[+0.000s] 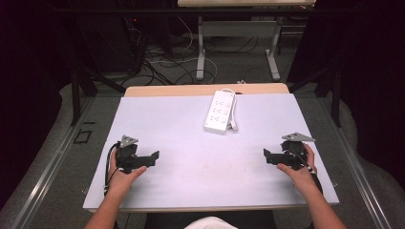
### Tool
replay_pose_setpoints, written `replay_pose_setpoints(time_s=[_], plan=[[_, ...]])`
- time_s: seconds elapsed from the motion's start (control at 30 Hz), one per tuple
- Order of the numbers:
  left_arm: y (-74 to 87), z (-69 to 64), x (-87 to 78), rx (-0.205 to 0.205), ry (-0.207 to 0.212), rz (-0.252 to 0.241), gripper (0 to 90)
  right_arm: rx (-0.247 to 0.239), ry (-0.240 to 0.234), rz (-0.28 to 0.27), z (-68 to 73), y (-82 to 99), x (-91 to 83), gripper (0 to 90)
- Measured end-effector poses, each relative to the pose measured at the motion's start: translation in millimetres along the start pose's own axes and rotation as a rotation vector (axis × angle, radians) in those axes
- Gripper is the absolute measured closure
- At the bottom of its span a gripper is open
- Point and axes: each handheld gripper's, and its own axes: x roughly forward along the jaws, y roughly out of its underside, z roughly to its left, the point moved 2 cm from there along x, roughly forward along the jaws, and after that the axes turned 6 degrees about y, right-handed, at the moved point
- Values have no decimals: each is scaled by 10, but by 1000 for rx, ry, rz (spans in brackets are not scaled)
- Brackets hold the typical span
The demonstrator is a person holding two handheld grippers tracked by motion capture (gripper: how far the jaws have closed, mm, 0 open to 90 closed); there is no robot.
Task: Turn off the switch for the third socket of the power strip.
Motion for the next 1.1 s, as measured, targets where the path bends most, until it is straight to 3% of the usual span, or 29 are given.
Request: replay_pose_setpoints(time_s=[0.3,0.47,0.77,1.1], plan=[[2,8,-8,-7,-11,-24,3,-36,-25,27,90,-108,-27,77],[-3,14,-25,-9,-10,-14,3,-57,-33,40,129,-203,-56,146],[-1,34,-39,-16,-23,-24,3,-91,-62,39,176,-408,-98,154],[2,36,-35,-17,-27,-29,3,-96,-99,68,248,-587,-92,194]])
